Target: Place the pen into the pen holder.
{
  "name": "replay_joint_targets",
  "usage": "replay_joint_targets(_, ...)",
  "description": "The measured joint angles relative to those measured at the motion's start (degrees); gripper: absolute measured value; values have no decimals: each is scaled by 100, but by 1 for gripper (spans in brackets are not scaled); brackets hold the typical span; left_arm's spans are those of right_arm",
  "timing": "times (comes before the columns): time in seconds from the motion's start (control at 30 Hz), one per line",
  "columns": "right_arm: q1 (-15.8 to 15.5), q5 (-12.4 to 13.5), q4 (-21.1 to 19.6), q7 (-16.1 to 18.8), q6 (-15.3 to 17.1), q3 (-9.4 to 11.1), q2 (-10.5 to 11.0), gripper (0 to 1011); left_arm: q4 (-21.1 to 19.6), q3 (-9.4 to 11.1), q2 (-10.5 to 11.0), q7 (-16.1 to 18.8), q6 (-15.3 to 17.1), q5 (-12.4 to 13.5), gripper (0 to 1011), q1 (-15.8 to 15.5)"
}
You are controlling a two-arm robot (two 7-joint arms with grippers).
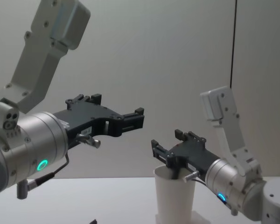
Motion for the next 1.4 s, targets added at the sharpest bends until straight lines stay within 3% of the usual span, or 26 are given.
replay_joint_targets(0.37,-14,39,-57,24,-26,46,-2,993,0,0,0,0,0,0,1003,0)
replay_joint_targets(0.57,-190,138,-440,77,117,88,36,1002,0,0,0,0,0,0,1003,0)
replay_joint_targets(0.87,-837,421,-1897,145,792,174,199,1002,0,0,0,0,0,0,1003,0)
replay_joint_targets(1.07,-1312,595,-3057,148,1434,238,340,1001,0,0,0,0,0,0,1003,0)
replay_joint_targets(1.1,-1312,595,-3057,148,1434,238,340,1002,0,0,0,0,0,0,1003,0)
replay_joint_targets(1.4,-1830,710,-4350,68,2358,317,517,1002,0,0,0,0,0,0,1003,0)
